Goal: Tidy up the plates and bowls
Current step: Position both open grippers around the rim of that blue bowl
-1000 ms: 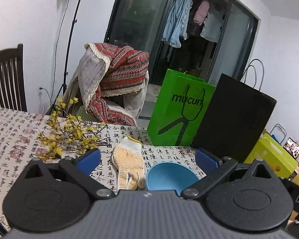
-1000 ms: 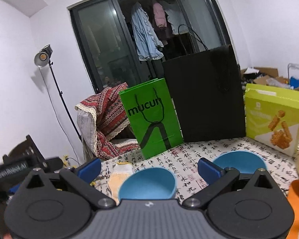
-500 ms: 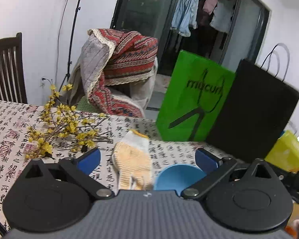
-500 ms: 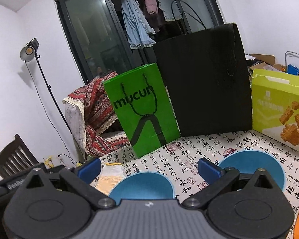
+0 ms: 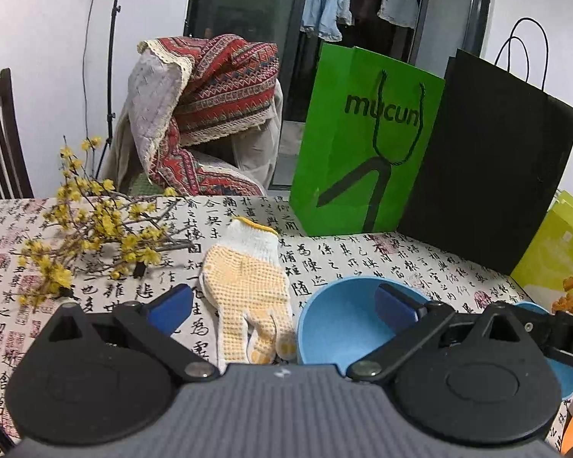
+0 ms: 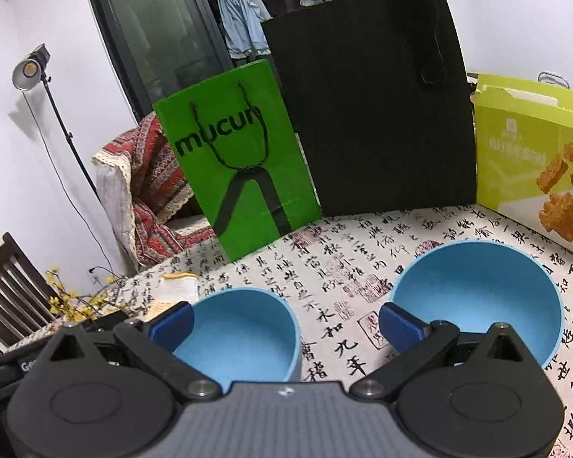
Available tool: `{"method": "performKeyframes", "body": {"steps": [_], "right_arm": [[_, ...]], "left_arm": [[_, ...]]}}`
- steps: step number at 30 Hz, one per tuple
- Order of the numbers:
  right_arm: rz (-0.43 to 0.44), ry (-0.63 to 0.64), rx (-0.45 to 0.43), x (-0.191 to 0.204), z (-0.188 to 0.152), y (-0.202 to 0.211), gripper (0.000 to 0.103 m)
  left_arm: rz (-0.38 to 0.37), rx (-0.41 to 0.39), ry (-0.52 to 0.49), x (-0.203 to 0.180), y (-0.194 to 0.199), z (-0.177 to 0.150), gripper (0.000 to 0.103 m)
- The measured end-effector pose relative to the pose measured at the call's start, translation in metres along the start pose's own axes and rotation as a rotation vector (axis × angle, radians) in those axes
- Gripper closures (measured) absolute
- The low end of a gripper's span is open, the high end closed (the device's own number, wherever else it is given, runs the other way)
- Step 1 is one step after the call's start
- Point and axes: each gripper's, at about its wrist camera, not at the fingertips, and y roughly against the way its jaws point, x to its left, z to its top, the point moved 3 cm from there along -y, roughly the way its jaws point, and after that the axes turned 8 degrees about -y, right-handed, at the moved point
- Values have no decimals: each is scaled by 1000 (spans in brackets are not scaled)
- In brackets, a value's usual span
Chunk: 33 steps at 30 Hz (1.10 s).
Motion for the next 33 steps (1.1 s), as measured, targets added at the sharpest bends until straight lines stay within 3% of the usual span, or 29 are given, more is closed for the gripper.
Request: {"method": "performKeyframes", "body": {"steps": [8,26,33], "right_arm": [[-38,31,8,-1,-4,-7,0],[-58,56,27,0,-10,-23,0],[-24,75,27,2,-14,-28,10]], "left_arm": [[-49,29,19,2,-9,-6,0],[-62,68,7,-1,-25,-17,0],[-59,84,6,0,-31,-19,0]]}}
